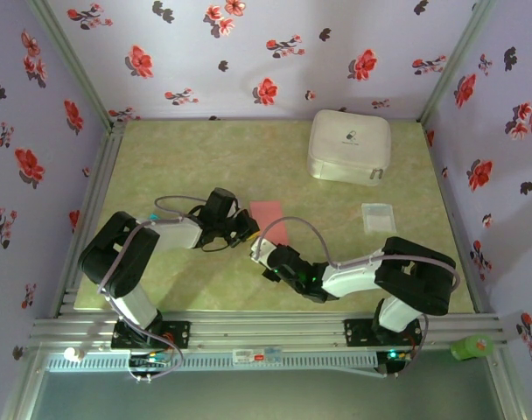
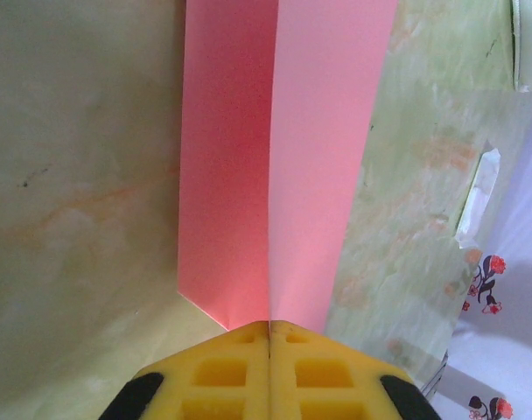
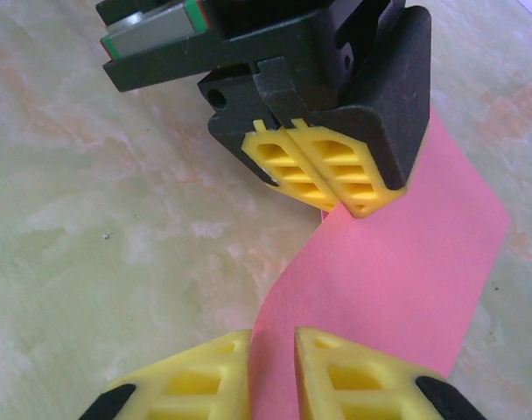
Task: Fold a paper plane with a square sheet of paper (pick it up from the middle)
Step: Third fold the triangle at the center of the table.
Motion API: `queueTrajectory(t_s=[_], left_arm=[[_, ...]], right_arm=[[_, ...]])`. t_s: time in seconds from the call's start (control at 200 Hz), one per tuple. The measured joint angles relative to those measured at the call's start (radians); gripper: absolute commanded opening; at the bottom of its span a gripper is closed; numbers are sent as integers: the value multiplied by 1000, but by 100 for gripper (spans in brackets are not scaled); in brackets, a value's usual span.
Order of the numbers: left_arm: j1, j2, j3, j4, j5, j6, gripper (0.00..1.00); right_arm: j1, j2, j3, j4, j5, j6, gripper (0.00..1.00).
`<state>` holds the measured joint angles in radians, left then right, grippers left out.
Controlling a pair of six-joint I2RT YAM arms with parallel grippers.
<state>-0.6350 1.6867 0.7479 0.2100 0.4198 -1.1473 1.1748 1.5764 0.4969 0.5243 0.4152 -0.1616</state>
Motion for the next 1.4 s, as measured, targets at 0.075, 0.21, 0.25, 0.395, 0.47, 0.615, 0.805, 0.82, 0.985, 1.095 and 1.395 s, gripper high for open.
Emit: queueTrajectory(t_s=[0.075, 0.21, 0.25, 0.395, 0.47, 0.615, 0.805, 0.82, 0.985, 1.095, 1.395], left_arm=[[0, 0, -2, 0, 0, 0, 6], [0, 0, -4, 0, 0, 0, 7], [0, 0, -5, 0, 0, 0, 7], [0, 0, -5, 0, 0, 0, 8], [0, 0, -5, 0, 0, 0, 8], [0, 0, -10, -1, 0, -2, 17], [6, -79, -23, -64, -53, 11, 33], [8, -92, -23, -75, -60, 20, 33], [50, -206, 17, -199, -113, 78, 35], [82, -221, 57, -245, -124, 119, 36], [97, -98, 247, -313, -60, 228, 32]], right_arm=[[0, 0, -6, 2, 0, 7, 12], [0, 0, -8, 2, 0, 14, 5], [0, 0, -8, 2, 0, 16, 4], [0, 0, -8, 2, 0, 17, 0], [0, 0, -8, 2, 0, 17, 0], [0, 0, -8, 2, 0, 32, 0], [-15, -26, -8, -11, -66, 87, 0], [-19, -32, -8, -15, -80, 98, 0], [-121, -65, -8, -37, -280, 217, 0], [-190, -62, -1, -56, -438, 290, 0], [-297, -5, 61, -62, -737, 460, 0]])
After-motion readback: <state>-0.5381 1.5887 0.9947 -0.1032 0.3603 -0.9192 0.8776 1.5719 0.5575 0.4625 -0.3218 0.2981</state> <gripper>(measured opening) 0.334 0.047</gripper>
